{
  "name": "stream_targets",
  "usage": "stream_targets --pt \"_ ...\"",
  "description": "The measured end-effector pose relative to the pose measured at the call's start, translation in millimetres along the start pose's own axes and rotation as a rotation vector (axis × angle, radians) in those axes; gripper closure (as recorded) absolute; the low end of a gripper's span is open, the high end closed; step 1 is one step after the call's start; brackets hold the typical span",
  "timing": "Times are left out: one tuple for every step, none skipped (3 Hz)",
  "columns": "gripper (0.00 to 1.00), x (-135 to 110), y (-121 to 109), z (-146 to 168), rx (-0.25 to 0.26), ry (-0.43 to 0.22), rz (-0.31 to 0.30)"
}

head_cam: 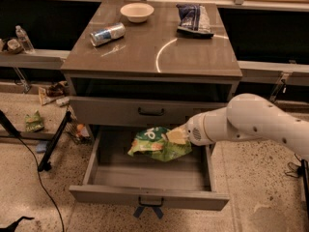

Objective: Place green rice chip bag into middle drawer

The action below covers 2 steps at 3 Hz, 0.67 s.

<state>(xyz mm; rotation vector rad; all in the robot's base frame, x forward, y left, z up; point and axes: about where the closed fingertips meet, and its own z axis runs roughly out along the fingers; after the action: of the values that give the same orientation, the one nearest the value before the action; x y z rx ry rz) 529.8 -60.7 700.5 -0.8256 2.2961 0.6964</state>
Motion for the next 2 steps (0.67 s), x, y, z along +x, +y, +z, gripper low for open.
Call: stream_targets --pt "1.0 37.3 -53.8 44.2 0.03 0.013 0.095" --pt "1.0 62.6 -88.6 79.3 0.064 0.02 0.148"
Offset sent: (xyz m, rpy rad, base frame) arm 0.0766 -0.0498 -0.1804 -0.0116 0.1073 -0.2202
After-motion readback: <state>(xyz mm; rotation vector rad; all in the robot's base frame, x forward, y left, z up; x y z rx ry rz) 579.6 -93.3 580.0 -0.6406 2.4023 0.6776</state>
